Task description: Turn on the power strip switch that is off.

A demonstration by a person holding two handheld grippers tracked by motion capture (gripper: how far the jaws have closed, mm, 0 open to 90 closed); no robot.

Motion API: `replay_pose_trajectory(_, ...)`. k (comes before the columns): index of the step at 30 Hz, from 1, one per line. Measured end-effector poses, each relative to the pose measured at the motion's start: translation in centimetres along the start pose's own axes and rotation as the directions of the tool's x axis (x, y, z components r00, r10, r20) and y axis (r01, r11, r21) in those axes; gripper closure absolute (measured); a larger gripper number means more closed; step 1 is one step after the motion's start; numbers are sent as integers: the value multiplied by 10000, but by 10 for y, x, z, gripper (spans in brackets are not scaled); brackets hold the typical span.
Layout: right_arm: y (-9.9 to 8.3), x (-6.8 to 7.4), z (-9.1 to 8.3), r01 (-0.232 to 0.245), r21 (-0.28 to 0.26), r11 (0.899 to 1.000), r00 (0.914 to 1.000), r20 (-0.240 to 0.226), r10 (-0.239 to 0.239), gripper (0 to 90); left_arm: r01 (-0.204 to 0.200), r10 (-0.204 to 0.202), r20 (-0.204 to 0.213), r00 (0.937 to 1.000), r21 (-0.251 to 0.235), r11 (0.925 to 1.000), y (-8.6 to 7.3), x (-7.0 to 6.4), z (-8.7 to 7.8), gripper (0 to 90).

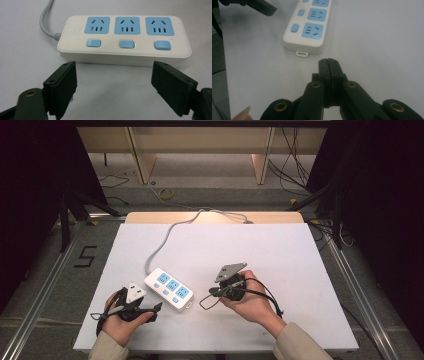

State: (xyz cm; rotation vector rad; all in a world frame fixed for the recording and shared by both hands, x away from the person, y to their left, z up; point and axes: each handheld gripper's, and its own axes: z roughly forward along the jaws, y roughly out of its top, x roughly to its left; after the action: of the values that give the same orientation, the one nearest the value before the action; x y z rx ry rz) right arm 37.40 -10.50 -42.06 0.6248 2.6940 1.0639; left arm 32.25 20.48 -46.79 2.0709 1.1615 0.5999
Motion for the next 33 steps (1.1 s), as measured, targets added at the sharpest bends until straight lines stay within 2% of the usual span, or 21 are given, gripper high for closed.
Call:
replay_pose_trajectory(1,1,0,0,109,67,9999,9999,-25,-109,900,-8,8,6,10000,6,10000,0,0,0,203)
replay_pose_trajectory(33,27,9,15,379,555,9977,9986,-387,-358,900,-4,4,-110,9999,-30,10000,1,0,0,218)
